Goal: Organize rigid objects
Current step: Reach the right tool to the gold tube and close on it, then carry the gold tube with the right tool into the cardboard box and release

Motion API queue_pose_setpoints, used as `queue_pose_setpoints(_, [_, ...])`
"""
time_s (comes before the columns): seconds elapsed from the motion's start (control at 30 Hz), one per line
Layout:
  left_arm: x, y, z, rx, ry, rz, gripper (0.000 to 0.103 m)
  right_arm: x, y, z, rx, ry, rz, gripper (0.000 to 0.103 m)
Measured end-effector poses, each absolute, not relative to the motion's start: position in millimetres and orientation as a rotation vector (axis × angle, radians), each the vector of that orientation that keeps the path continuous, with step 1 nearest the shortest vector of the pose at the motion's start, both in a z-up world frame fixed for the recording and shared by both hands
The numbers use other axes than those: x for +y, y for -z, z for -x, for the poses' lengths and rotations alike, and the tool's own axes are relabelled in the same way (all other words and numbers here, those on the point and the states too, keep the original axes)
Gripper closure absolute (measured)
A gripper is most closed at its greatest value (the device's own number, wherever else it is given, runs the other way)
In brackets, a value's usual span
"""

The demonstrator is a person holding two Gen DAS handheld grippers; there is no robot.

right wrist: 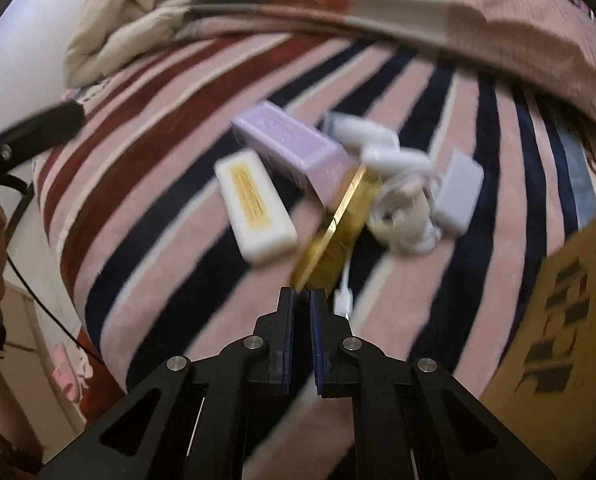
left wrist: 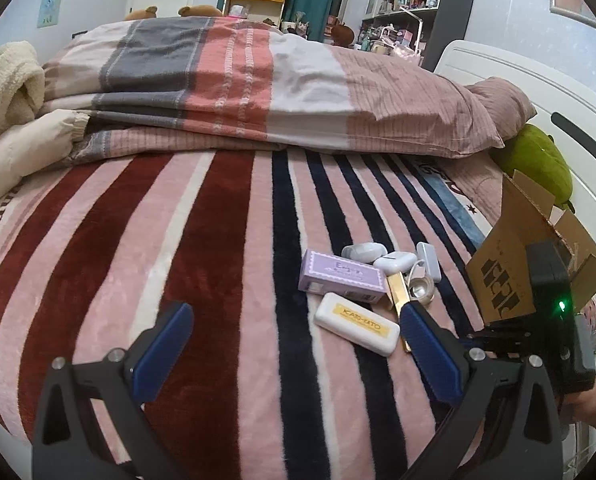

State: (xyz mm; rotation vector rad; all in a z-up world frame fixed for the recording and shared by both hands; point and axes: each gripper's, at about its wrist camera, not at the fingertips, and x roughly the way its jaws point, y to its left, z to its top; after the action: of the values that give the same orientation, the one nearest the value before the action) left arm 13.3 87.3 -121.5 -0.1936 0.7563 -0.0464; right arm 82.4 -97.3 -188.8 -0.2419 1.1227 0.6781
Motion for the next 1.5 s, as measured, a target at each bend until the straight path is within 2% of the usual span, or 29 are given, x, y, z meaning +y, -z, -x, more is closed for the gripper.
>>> queue_pose_setpoints(0.03, [86.6, 121.2, -12.3, 0.756, 0.047, 0.189, 0.001, -99.3, 189.5, -85.0, 1.121, -0.677, 0.216, 0.098])
queue_pose_setpoints(0.17, [87.0, 120.9, -9.8, 0.76, 0.042, 0.173, 0.001, -99.1, 192.3, -98.0, 1.129, -0.679, 0.129, 0.072])
queue_pose_setpoints(0.43, [89.4, 124.4, -11.0, 0.771, 0.037, 0.161, 0.0, -99.6, 196.0, -110.2, 1.149, -0.672, 0.011, 0.068])
queue_pose_setpoints(0.53, [88.1, 125.5, -14.1, 0.768, 0.038, 0.16, 0.0, -94.4, 199.5, -114.5, 1.143, -0.621, 0.043, 0.069])
queue_pose_setpoints(0.57, [87.1, 126.1, -14.9, 0.766, 0.042, 0.157, 0.0, -92.7, 200.2, -114.5, 1.143, -0.616, 0.047, 0.077])
queue_pose_setpoints(0.7, [84.3, 129.7, -13.2, 0.748, 0.057, 0.133, 0.0, -93.5, 192.8, -99.9, 1.133, -0.665, 0.106, 0.089])
queue_pose_setpoints(0.87, [81.1, 133.7, -18.2, 0.772, 0.083, 0.156, 0.0, -108.3, 192.4, -81.9, 1.193, -0.704, 0.168, 0.089])
queue_pose_setpoints(1.07, [78.8, 142.3, -20.4, 0.834, 0.14, 0.2, 0.0, -102.5, 201.8, -92.2, 1.143, -0.691, 0.184, 0.085])
queue_pose_setpoints(1.13, [79.1, 142.7, -20.7, 0.833, 0.201, 0.25, 0.001, -99.6, 203.3, -92.0, 1.124, -0.685, 0.214, 0.09])
queue_pose_setpoints(1.3, [55.8, 113.4, -36.9, 0.814, 0.356, 0.258, 0.001, -103.0, 163.3, -74.5, 1.015, -0.761, 0.221, 0.09])
queue_pose_setpoints(1.4, [33.7, 82.4, -51.6, 0.78, 0.472, 0.249, 0.01, -114.2, 121.8, -68.4, 0.927, -0.826, 0.192, 0.09])
queue_pose_setpoints(1.47, [16.6, 63.4, -63.7, 0.772, 0.537, 0.239, 0.024, -118.2, 95.0, -65.4, 0.864, -0.849, 0.179, 0.09])
queue_pose_setpoints(1.5, [9.1, 53.7, -69.7, 0.768, 0.567, 0.23, 0.027, -120.0, 82.6, -64.6, 0.832, -0.853, 0.172, 0.09])
